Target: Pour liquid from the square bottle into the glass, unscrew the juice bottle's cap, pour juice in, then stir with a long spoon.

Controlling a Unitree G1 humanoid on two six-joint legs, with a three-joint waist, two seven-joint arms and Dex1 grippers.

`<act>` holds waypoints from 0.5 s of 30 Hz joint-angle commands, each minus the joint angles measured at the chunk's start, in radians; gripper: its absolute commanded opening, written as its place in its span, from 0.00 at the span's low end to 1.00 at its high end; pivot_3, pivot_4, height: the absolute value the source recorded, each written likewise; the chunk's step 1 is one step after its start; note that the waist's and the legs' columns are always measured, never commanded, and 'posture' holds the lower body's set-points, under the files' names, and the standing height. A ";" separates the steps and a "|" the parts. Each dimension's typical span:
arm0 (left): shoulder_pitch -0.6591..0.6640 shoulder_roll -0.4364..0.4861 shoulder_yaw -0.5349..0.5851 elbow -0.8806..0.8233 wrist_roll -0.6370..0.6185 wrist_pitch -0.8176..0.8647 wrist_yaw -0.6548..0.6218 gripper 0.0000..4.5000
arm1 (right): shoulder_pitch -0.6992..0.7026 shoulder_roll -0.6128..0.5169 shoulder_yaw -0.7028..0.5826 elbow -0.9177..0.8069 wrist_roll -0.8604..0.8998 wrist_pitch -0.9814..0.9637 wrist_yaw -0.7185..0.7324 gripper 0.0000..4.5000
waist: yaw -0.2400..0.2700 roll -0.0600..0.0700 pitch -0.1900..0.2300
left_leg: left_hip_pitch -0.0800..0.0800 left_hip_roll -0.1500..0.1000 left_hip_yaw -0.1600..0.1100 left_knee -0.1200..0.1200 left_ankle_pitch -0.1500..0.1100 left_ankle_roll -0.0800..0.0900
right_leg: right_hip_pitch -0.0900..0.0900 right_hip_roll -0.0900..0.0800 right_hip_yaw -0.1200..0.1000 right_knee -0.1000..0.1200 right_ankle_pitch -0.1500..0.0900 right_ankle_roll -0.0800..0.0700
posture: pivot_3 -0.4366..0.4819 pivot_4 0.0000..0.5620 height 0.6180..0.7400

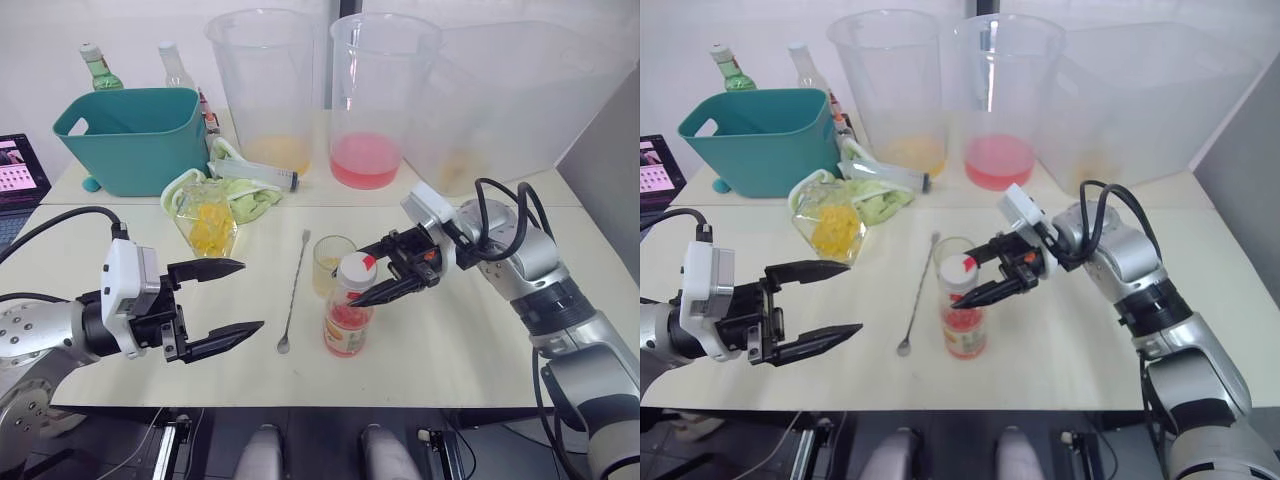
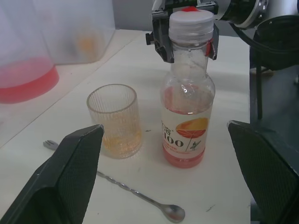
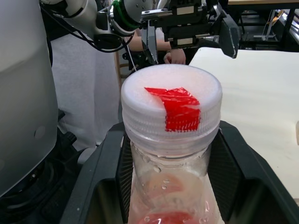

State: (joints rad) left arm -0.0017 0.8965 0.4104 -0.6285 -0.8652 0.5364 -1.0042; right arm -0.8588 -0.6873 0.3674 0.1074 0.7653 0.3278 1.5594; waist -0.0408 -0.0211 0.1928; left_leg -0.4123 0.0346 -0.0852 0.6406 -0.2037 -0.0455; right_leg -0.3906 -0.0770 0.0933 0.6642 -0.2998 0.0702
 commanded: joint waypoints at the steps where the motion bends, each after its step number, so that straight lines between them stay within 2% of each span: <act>1: -0.059 0.002 -0.048 0.053 0.014 -0.037 -0.050 1.00 | 0.041 -0.018 -0.125 -0.133 0.022 0.068 -0.092 0.37 | 0.000 0.000 0.000 | 0.000 0.000 0.000 0.000 0.000 0.000 | 0.000 0.000 0.000 0.001 0.000 0.000 | 0.48 0.27 0.94; 6: -0.198 -0.029 -0.181 0.168 0.045 -0.072 -0.137 1.00 | 0.212 -0.028 -0.292 -0.407 0.067 0.206 -0.413 0.37 | 0.005 0.000 0.000 | -0.001 0.000 0.000 0.000 0.000 0.000 | 0.000 0.000 0.000 0.000 0.000 0.000 | 0.48 0.27 0.94; 12: -0.384 -0.096 -0.330 0.326 0.110 -0.113 -0.256 1.00 | 0.387 0.033 -0.394 -0.702 0.119 0.349 -0.798 0.37 | 0.004 0.000 0.000 | -0.002 0.000 -0.001 0.000 0.000 0.000 | -0.001 0.000 0.000 0.000 0.000 0.000 | 0.48 0.27 0.94; 15: -0.447 -0.123 -0.379 0.402 0.140 -0.133 -0.320 1.00 | 0.476 0.059 -0.396 -0.818 0.095 0.399 -0.955 0.37 | 0.001 0.000 0.000 | -0.002 -0.001 0.000 0.000 0.000 0.000 | -0.001 0.000 0.000 0.000 0.000 0.000 | 0.48 0.27 0.94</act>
State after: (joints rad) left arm -0.4372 0.7713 0.0301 -0.2321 -0.7320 0.4215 -1.2976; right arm -0.3826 -0.6311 0.0018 -0.6521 0.8470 0.7171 0.6543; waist -0.0401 -0.0215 0.1925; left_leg -0.4142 0.0340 -0.0858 0.6409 -0.2036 -0.0454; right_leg -0.3912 -0.0767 0.0933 0.6647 -0.2999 0.0702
